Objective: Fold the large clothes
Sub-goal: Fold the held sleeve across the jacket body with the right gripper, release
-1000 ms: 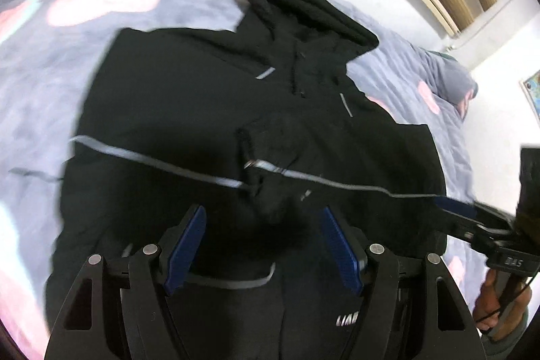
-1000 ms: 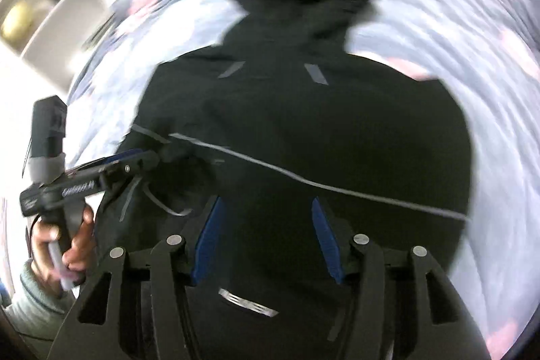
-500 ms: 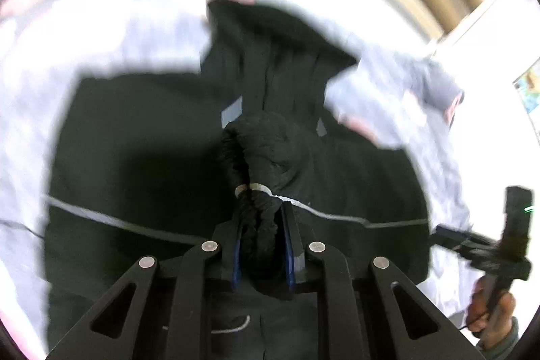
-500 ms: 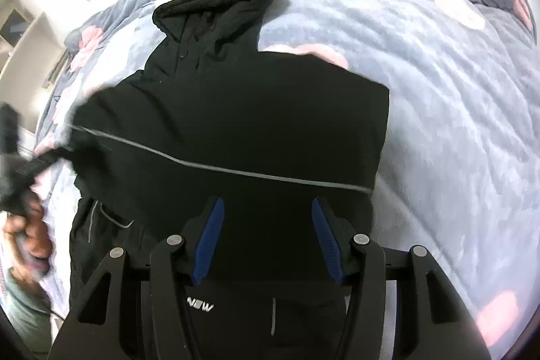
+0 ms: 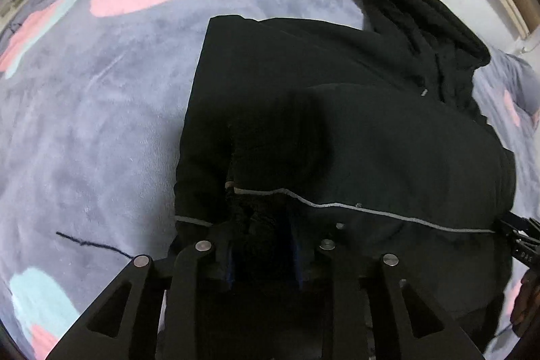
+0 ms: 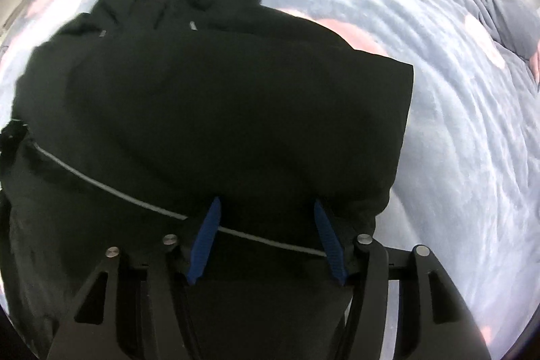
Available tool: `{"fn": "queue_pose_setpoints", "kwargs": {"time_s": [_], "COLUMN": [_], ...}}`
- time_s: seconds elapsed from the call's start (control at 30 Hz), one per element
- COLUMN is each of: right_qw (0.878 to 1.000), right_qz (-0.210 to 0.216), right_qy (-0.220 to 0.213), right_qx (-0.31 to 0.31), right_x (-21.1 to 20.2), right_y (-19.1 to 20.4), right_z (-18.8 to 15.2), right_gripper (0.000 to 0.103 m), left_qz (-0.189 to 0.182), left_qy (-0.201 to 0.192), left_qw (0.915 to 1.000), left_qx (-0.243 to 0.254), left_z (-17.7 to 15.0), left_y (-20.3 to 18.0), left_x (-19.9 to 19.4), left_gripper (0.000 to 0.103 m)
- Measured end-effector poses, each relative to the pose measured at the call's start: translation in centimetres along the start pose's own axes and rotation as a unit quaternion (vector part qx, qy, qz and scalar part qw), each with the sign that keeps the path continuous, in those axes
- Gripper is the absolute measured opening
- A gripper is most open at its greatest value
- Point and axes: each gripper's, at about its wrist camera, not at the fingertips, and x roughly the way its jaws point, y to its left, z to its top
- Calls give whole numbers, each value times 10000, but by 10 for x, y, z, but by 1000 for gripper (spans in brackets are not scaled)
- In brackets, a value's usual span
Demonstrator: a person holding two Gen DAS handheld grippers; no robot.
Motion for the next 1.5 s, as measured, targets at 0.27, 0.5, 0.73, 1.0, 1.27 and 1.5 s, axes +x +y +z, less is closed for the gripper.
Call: {"fn": "queue_pose_setpoints", "kwargs": {"time_s": [0.27, 0.5, 0.73, 1.0, 1.27, 1.5], "right_qw": [9992, 9943, 9964, 9966, 9963, 9948], "right_qz": [359, 826, 284, 520, 633, 629], "right_qy": [-131, -439, -125, -130, -511, -787], "right_qx": [150, -512, -794, -623, -273, 124], "right_x": [-33, -51, 6, -27, -116, -178], "right_y": [-7, 58, 84, 69, 11, -4], "right_z": [9, 13, 3, -1, -82, -145], "right_gripper": [67, 66, 67, 67, 67, 68], "left_qz": [424, -829, -979, -459, -707, -887], "left_qy": [-868, -1240, -221, -195, -567, -750], "left_qw": [9953, 9888, 9949, 9982, 9958, 9918], "left_qx": [46, 92, -39, 327, -161, -541], "left_z": [-5, -14, -31, -39, -120, -186], "left_y": [-8, -66, -84, -104, -60, -29], "left_x": [-65, -93, 17, -13, -124, -183], "left_gripper": [43, 61, 58, 60, 60, 60]}}
